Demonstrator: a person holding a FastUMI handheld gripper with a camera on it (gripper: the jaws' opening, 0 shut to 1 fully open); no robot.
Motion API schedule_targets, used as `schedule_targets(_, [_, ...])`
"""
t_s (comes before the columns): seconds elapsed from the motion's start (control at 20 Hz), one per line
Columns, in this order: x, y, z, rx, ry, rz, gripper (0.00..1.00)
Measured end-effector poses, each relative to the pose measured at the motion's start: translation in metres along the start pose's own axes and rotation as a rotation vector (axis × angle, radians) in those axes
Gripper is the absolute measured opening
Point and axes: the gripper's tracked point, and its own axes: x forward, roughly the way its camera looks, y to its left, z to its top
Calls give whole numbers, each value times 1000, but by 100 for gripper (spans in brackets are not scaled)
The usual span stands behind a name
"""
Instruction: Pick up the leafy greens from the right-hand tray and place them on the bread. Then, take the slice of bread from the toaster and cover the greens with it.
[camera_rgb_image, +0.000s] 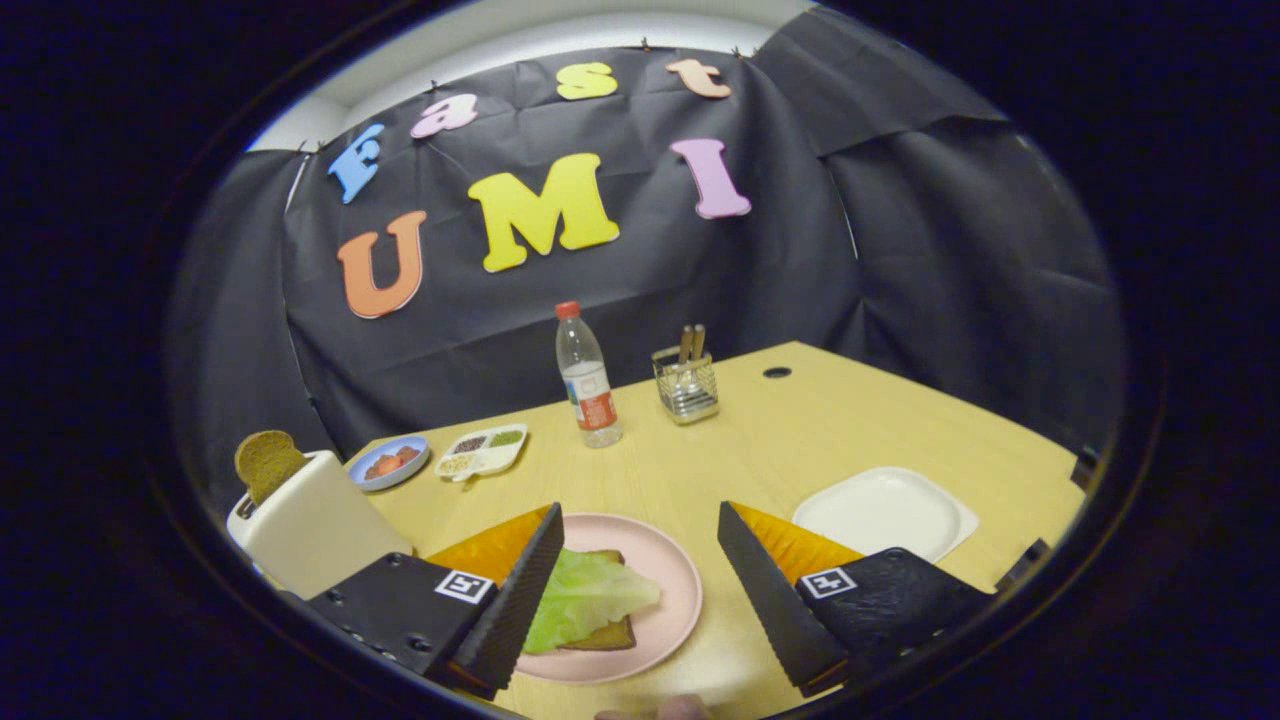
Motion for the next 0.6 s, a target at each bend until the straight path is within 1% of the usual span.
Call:
schedule_targets(0.1, [-13, 22, 20, -22, -64, 6, 96])
schedule_targets(0.25, [-35, 78, 42, -40, -135, 70, 96])
schedule_targets(0.45, [-63, 166, 59, -61, -163, 193, 96])
schedule_targets(0.6, [-67, 222, 51, -75, -152, 245, 95])
